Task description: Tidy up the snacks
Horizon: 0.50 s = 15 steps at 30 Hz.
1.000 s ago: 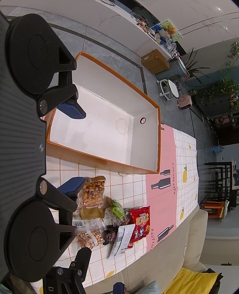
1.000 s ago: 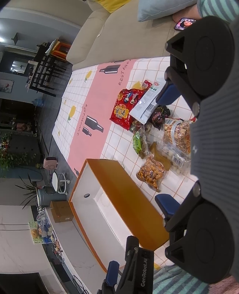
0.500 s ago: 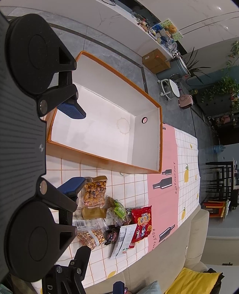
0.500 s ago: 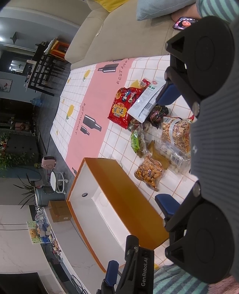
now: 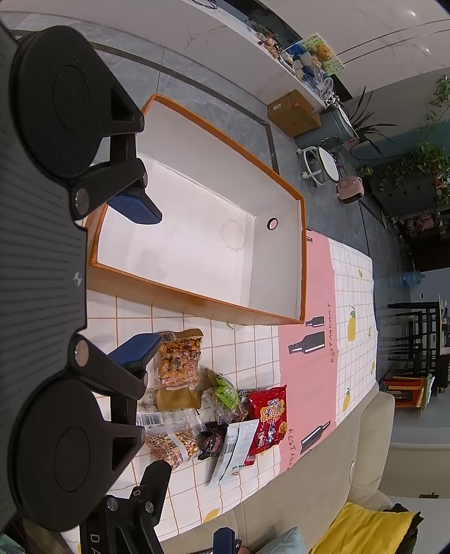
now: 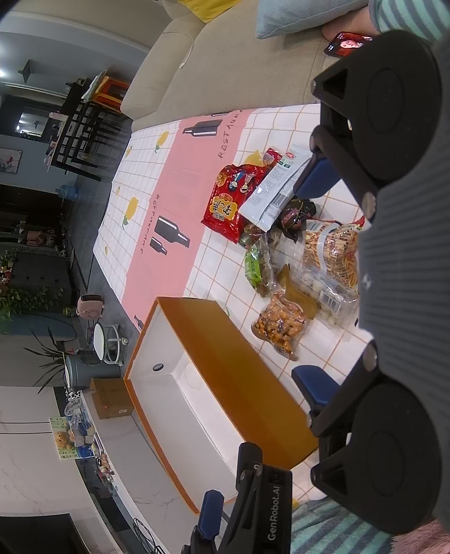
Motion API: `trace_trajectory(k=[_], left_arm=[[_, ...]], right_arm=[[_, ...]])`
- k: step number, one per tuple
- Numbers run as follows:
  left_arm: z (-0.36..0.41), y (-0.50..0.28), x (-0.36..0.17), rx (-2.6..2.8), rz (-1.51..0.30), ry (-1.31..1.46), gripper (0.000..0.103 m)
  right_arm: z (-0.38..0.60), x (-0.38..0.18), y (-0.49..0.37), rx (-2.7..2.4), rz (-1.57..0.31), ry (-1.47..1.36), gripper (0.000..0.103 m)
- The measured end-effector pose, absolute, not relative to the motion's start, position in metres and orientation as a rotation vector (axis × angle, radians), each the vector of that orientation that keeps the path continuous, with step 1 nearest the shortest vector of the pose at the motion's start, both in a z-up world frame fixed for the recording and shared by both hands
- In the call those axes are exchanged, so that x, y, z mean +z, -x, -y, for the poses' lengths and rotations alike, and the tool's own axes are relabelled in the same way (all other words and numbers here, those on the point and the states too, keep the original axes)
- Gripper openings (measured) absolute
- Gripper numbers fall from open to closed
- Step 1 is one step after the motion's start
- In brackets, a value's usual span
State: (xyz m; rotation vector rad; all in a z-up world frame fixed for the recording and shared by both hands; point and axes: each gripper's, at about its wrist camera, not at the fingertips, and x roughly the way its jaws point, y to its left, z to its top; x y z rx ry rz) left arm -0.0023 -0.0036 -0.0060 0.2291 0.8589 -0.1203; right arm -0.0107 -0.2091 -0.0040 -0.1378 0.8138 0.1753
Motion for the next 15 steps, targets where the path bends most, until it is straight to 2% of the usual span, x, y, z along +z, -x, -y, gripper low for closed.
trace_trajectory(k=[15], left_arm=[[0.0074,-0.001,-0.0051,-0.16,-0.866,-0.219,0.084]], right_arm=[[0.2105,-0.0106,0.0079,0.176,-0.832,0.14,0.099]])
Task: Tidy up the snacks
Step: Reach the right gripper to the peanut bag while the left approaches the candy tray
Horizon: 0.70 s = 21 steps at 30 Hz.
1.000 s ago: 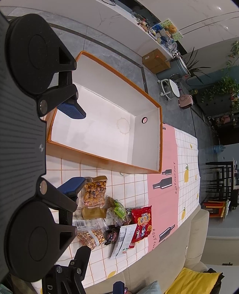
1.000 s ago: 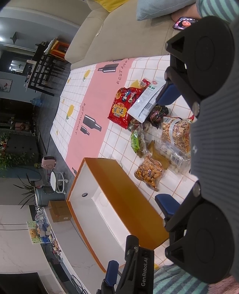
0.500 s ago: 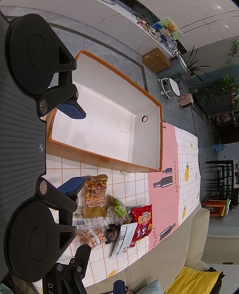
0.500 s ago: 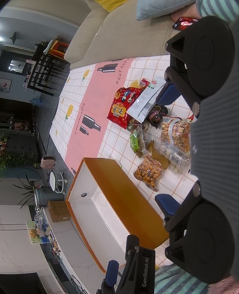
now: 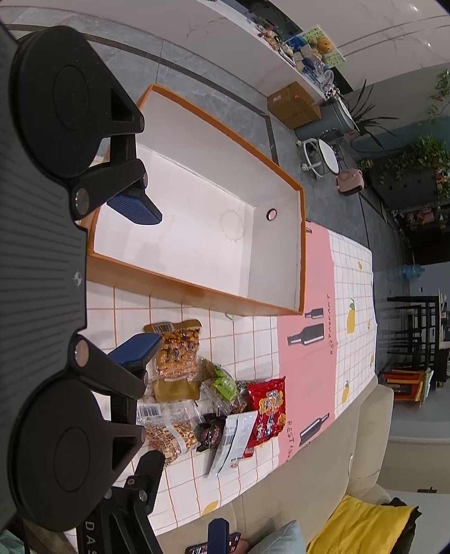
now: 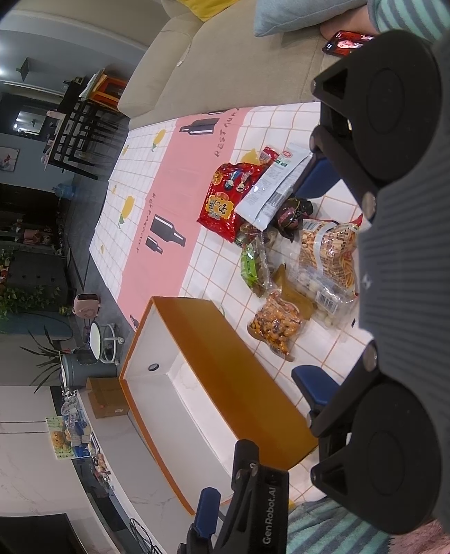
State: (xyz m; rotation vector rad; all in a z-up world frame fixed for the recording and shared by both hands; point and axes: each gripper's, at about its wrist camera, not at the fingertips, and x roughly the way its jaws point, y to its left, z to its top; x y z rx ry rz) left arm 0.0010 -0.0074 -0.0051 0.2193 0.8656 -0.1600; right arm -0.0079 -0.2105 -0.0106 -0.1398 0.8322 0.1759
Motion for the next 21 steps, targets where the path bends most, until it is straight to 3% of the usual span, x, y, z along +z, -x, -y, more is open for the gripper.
trace_trajectory(k=[10,13,21], left_arm=[[0.024,-0.011,-0.009,-0.291,-0.865,-0.222,0.079],[0.034,-0.016,-0.014,-0.344,-0.875,-0.224,0.076],[0.065,-0.024,-0.034,-0.471,-0.898,-0.296,0.075]], right_arm=[[0.227,-0.024,-0.001,0.155,-0.868,0.124,0.099],[0.235,-0.033,-0.005,0.148,-0.877,0.125,0.083],[0.256,-0.066,-0.018,0.135,-0.941,0.073,0.073]])
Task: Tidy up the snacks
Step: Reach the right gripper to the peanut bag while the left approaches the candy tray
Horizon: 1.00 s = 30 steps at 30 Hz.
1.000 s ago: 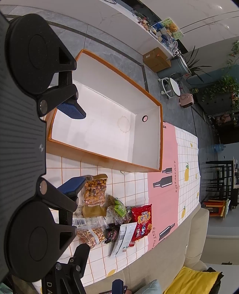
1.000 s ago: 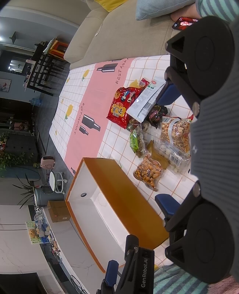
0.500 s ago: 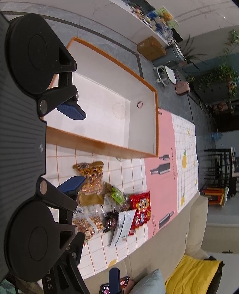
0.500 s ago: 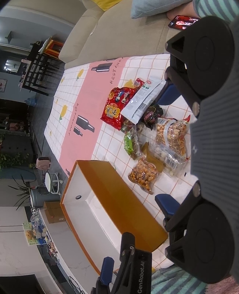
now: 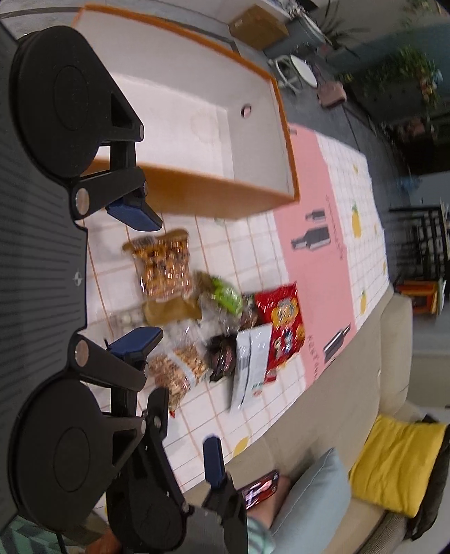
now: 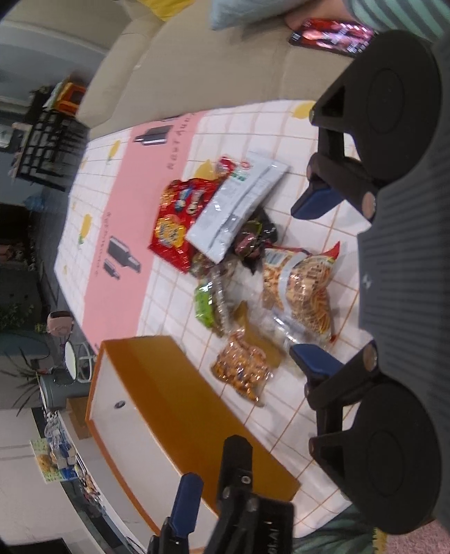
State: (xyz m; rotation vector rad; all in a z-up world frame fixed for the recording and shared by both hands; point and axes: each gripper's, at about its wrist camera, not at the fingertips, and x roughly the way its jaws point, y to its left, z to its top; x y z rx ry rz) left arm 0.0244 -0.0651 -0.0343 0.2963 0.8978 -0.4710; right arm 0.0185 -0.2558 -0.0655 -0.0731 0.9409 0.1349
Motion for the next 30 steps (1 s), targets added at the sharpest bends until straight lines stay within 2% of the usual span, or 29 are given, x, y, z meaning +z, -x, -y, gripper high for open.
trace_trajectory(k=[10,15,16,18,20,24,30], left_arm=[[0.087,-0.038,-0.071,-0.536,-0.977,-0.311,0.075],[0.083,-0.046,-0.088,-0.562,-1.067,-0.189,0.076],[0.082,-0.048,-0.091,-0.559,-1.083,-0.162,0.076],[0.08,-0.053,-0.098,-0.558,-1.114,-0.103,0.078],[0.078,-0.058,-0.105,-0.545,-1.141,-0.05,0.081],[0.078,-0.067,-0.114,-0.503,-1.178,0.01,0.084],[0.085,-0.077,-0.125,-0.465,-1.205,0.055,0.084]], right_arm=[[0.272,-0.102,-0.038,0.135,-0.987,-0.029,0.069],[0.276,-0.117,-0.05,0.154,-1.006,-0.058,0.069],[0.277,-0.12,-0.052,0.159,-1.011,-0.072,0.068],[0.281,-0.123,-0.055,0.168,-1.02,-0.108,0.055],[0.286,-0.125,-0.056,0.18,-1.031,-0.147,0.049],[0.289,-0.125,-0.055,0.155,-1.044,-0.128,0.044],[0.301,-0.127,-0.053,0.129,-1.038,-0.129,0.047]])
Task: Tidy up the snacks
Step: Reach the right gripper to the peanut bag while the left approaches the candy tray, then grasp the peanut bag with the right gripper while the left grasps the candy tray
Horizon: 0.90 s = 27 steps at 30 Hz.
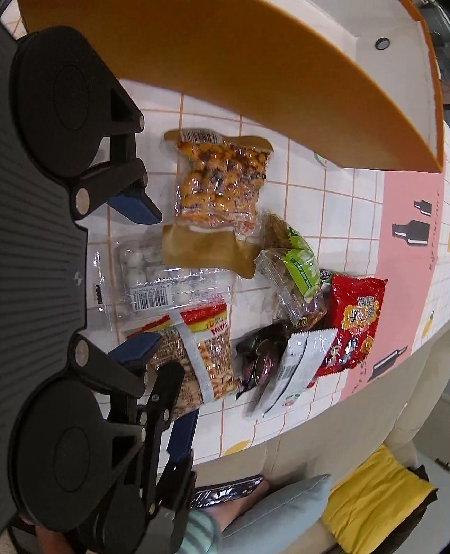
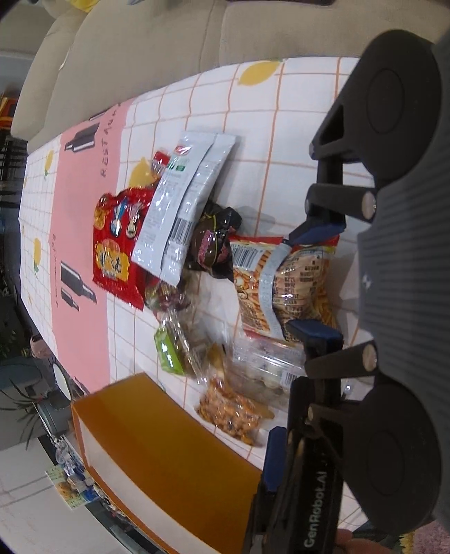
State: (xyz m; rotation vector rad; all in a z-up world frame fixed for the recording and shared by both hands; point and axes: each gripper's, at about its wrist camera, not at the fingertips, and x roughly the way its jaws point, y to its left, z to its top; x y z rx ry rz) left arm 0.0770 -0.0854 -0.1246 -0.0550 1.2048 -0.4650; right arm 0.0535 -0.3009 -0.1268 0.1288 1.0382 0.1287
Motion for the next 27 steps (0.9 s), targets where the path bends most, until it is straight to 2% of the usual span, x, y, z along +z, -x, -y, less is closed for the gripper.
trace_trajectory(k=[7,10,14,17,19,21,24,27], left_arm=[[0.102,-0.075,-0.134,-0.45,-1.21,-0.054,0.085],[0.109,-0.074,-0.14,-0.423,-1.214,-0.115,0.088],[0.124,-0.071,-0.144,-0.411,-1.19,-0.197,0.088],[0.131,-0.067,-0.146,-0.404,-1.176,-0.242,0.088],[0.133,-0.066,-0.146,-0.4,-1.168,-0.266,0.081],[0.133,-0.064,-0.145,-0.405,-1.159,-0.269,0.072],[0.13,-0.066,-0.145,-0.414,-1.158,-0.251,0.069],[0.127,-0.063,-0.142,-0.421,-1.161,-0.238,0.066]], right_arm=[[0.318,-0.129,-0.055,0.099,-1.039,-0.21,0.049],[0.319,-0.13,-0.057,0.093,-1.037,-0.227,0.05],[0.314,-0.132,-0.061,0.104,-1.029,-0.239,0.059],[0.311,-0.135,-0.062,0.105,-1.03,-0.248,0.06],[0.309,-0.137,-0.063,0.106,-1.035,-0.237,0.06],[0.308,-0.139,-0.062,0.109,-1.038,-0.235,0.054],[0.308,-0.137,-0.062,0.117,-1.039,-0.242,0.046],[0.306,-0.135,-0.06,0.12,-1.039,-0.239,0.043]])
